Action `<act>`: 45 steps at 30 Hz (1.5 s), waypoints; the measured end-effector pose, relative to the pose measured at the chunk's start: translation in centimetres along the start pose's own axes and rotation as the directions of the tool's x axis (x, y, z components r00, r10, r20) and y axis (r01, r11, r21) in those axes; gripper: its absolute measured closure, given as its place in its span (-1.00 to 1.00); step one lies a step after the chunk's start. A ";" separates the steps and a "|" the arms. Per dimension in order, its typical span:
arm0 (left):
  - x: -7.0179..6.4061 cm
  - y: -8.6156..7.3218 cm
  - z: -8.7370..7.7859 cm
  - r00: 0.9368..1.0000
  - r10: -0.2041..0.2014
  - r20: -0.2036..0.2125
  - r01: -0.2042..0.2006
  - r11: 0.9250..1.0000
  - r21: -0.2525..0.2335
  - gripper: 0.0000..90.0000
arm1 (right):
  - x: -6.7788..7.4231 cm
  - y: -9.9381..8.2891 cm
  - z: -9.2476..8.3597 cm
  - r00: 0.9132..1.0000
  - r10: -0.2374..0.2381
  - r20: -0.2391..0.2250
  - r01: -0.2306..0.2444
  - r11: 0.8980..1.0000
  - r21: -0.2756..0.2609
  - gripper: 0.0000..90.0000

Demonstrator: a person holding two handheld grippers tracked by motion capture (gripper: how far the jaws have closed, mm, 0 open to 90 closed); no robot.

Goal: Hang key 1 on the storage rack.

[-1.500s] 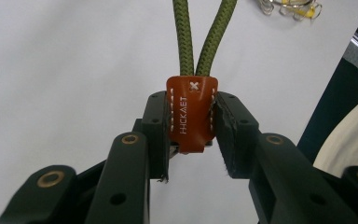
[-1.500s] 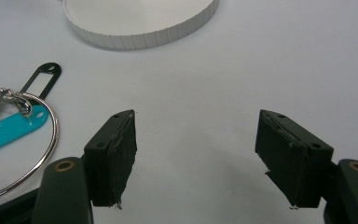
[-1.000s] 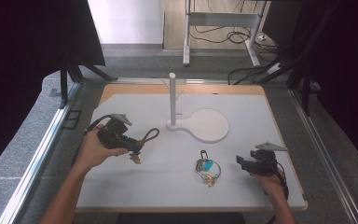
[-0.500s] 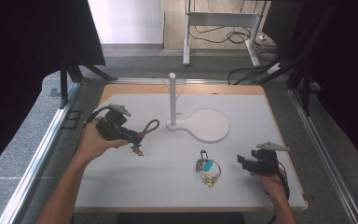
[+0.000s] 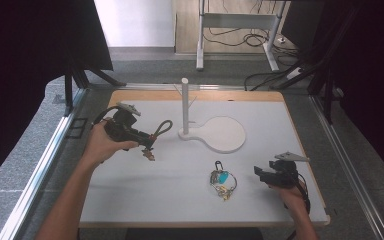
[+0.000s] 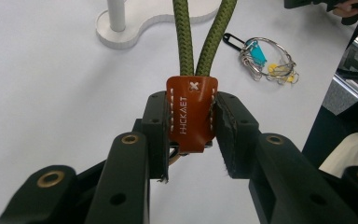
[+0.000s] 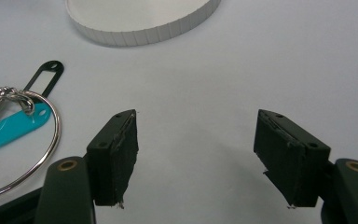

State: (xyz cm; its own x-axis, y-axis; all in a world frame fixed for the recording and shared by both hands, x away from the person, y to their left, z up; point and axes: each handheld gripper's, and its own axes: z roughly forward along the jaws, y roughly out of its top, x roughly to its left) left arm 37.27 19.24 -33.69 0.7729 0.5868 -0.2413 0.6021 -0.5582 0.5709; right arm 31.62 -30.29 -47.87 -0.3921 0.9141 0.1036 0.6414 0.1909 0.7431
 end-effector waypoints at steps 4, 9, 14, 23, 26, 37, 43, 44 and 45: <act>0.5 0.3 0.0 1.000 -0.009 0.002 0.009 1.000 -0.002 0.49 | 0.0 0.0 0.1 1.000 -0.001 0.001 0.001 1.000 0.007 -0.31; 1.0 0.9 -0.3 1.000 0.000 -0.006 0.000 1.000 0.002 0.49 | 0.0 0.0 0.2 1.000 -0.006 -0.002 0.006 1.000 0.012 -0.31; 1.3 1.7 -0.4 1.000 0.005 -0.004 -0.005 1.000 -0.003 0.49 | 0.0 0.0 0.2 1.000 -0.006 -0.002 0.006 1.000 0.011 -0.31; 2.1 2.5 -0.4 1.000 -0.020 0.008 0.020 1.000 -0.016 0.49 | -0.1 -0.1 0.3 1.000 -0.003 0.000 0.003 1.000 0.015 -0.31; 2.3 2.7 -0.3 0.999 -0.029 0.016 0.029 0.999 -0.020 0.49 | 0.0 -0.1 0.2 1.000 -0.005 0.010 0.005 1.000 0.011 -0.30; 2.9 4.5 -0.4 1.000 -0.025 0.002 0.025 1.000 0.015 0.49 | 0.0 -0.1 0.4 1.000 -0.013 0.007 0.013 1.000 0.019 -0.30; 3.3 5.3 -0.5 1.000 -0.020 -0.013 0.021 0.999 0.039 0.49 | 0.1 -0.1 0.4 1.000 -0.015 0.004 0.015 1.000 0.024 -0.30; 3.4 5.4 -0.6 1.000 -0.022 -0.010 0.023 0.999 0.041 0.49 | 0.1 -0.1 0.4 1.000 -0.017 0.005 0.017 1.000 0.025 -0.30; 3.5 5.4 -0.6 1.000 -0.024 -0.010 0.025 0.999 0.042 0.49 | 0.1 -0.1 0.5 1.000 -0.018 0.006 0.018 1.000 0.026 -0.30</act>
State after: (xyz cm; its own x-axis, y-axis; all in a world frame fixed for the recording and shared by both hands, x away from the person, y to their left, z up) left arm 43.09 18.61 -30.95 0.7561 0.6060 -0.2472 0.6287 -0.5675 0.5317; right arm 31.81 -30.08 -48.24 -0.3995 0.9127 0.0865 0.6511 0.2160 0.7276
